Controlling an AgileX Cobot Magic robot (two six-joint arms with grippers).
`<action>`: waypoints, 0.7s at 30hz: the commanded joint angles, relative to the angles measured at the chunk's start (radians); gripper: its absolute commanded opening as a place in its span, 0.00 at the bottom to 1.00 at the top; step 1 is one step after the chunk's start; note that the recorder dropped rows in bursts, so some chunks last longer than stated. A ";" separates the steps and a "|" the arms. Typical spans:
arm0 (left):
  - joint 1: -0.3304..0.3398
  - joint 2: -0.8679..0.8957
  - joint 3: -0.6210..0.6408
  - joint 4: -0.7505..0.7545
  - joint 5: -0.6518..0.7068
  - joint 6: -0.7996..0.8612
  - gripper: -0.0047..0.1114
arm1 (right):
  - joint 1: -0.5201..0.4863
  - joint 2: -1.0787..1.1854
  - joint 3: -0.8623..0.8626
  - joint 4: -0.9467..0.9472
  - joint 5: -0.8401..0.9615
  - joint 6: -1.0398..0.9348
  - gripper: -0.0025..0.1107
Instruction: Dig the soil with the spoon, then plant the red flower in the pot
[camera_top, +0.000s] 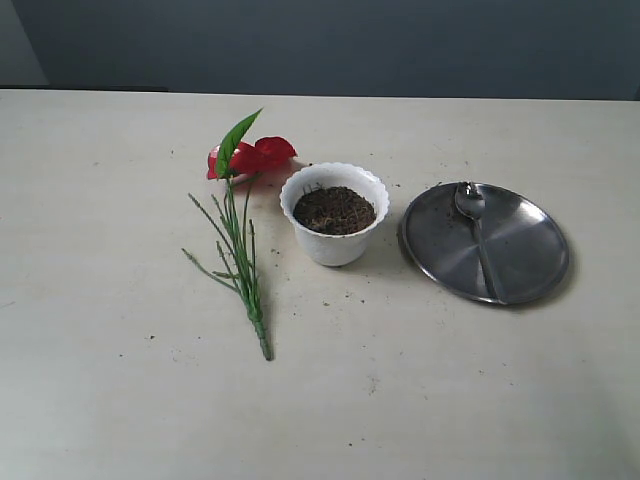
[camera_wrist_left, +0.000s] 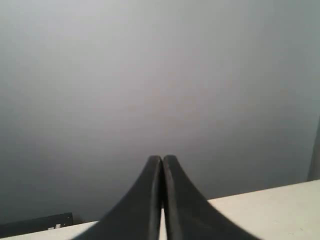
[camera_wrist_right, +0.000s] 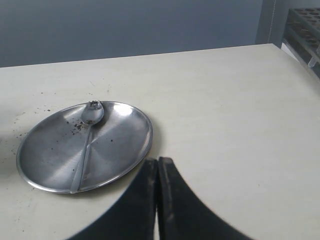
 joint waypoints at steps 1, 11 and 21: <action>0.001 0.095 -0.061 0.076 -0.092 -0.034 0.04 | 0.004 -0.004 0.004 -0.001 -0.012 -0.004 0.02; 0.001 0.252 -0.148 0.153 -0.172 -0.084 0.04 | 0.004 -0.004 0.004 -0.001 -0.012 -0.004 0.02; 0.001 0.315 -0.277 0.150 -0.093 -0.131 0.04 | 0.004 -0.004 0.004 0.001 -0.014 -0.004 0.02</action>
